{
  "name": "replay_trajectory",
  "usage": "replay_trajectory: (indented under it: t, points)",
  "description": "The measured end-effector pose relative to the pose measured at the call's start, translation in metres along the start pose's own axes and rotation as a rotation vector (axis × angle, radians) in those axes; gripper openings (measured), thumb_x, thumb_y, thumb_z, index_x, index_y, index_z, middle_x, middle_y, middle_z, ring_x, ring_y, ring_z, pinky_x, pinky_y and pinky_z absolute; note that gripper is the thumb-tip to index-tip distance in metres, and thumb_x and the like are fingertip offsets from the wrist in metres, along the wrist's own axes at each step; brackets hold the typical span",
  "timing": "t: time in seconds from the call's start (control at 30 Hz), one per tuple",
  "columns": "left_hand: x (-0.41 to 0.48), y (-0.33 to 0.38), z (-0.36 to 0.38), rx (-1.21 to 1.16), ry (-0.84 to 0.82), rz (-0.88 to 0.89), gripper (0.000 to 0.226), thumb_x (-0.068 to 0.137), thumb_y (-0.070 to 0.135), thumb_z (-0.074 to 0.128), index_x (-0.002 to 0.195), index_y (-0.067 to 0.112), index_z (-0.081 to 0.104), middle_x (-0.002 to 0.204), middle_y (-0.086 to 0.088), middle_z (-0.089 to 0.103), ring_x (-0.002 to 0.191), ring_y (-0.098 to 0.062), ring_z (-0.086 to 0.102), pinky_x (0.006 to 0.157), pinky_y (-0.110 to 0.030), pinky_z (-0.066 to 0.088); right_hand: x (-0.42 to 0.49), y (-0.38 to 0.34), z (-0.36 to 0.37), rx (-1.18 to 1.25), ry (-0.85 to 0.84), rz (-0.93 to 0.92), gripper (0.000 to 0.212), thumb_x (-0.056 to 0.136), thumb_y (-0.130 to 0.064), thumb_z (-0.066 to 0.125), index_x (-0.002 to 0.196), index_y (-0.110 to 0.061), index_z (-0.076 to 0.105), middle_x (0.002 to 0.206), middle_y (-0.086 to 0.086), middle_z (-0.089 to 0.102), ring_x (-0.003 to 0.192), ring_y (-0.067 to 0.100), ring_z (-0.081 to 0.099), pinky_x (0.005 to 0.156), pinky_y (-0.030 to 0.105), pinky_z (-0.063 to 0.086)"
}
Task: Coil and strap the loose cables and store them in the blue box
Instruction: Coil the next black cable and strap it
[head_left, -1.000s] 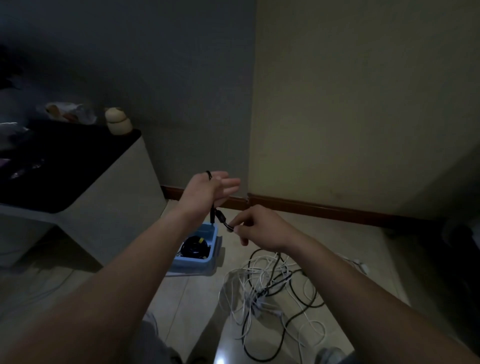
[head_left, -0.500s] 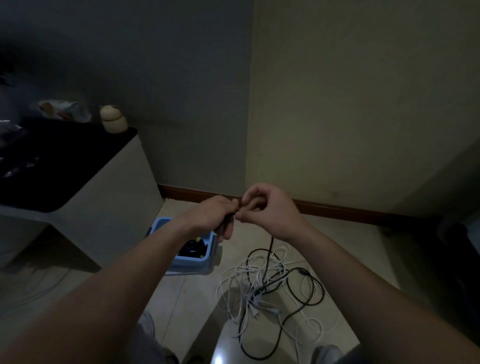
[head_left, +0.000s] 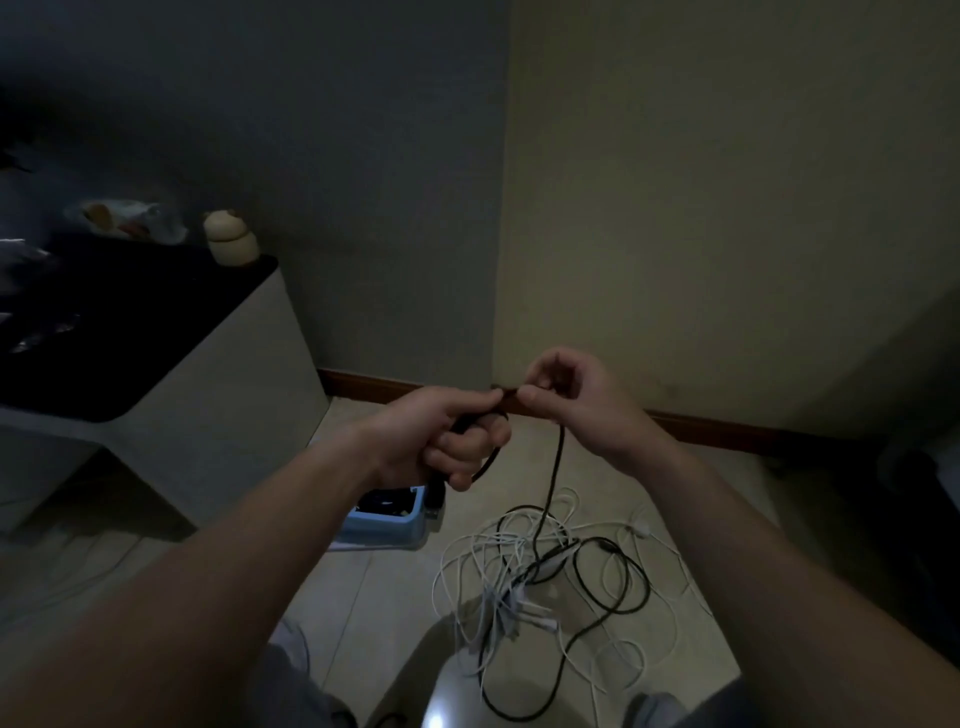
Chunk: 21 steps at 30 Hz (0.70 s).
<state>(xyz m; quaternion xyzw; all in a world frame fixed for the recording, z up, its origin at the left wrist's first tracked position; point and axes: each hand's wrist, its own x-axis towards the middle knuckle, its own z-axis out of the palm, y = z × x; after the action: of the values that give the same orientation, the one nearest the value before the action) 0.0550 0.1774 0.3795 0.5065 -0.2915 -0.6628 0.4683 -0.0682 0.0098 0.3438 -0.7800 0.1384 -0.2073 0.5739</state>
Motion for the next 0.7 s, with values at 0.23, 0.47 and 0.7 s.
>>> replay_trajectory:
  t: [0.23, 0.47, 0.7]
  points:
    - [0.004, 0.000, 0.009, -0.308, 0.122, 0.191, 0.039, 0.103, 0.039, 0.036, 0.074, 0.017, 0.049, 0.039, 0.011, 0.026, 0.033, -0.005, 0.025, 0.055, -0.024, 0.035, -0.006, 0.006, 0.012, 0.139, -0.106, 0.323, 0.031, 0.101, -0.038, 0.054, 0.081, -0.015, 0.054, 0.059, 0.000, 0.044, 0.051, 0.012, 0.043, 0.065, 0.032, 0.048]
    - [0.006, 0.007, 0.004, -0.485, 0.394, 0.335, 0.040, 0.107, 0.038, 0.032, 0.075, 0.017, 0.045, 0.045, 0.006, 0.032, 0.038, -0.010, 0.030, 0.059, -0.027, 0.036, -0.006, 0.006, 0.020, 0.166, -0.234, 0.418, 0.023, 0.101, -0.024, 0.051, 0.081, -0.022, 0.062, 0.061, -0.003, 0.046, 0.055, 0.016, 0.050, 0.068, 0.034, 0.042]
    - [0.001, 0.014, -0.014, -0.709, 0.464, 0.469, 0.044, 0.108, 0.041, 0.031, 0.081, 0.015, 0.054, 0.057, 0.003, 0.044, 0.048, -0.013, 0.046, 0.073, -0.027, 0.043, -0.018, 0.007, 0.027, 0.017, -0.301, 0.413, 0.029, 0.105, -0.018, 0.043, 0.118, -0.023, 0.068, 0.076, 0.004, 0.052, 0.060, 0.011, 0.047, 0.060, 0.028, 0.037]
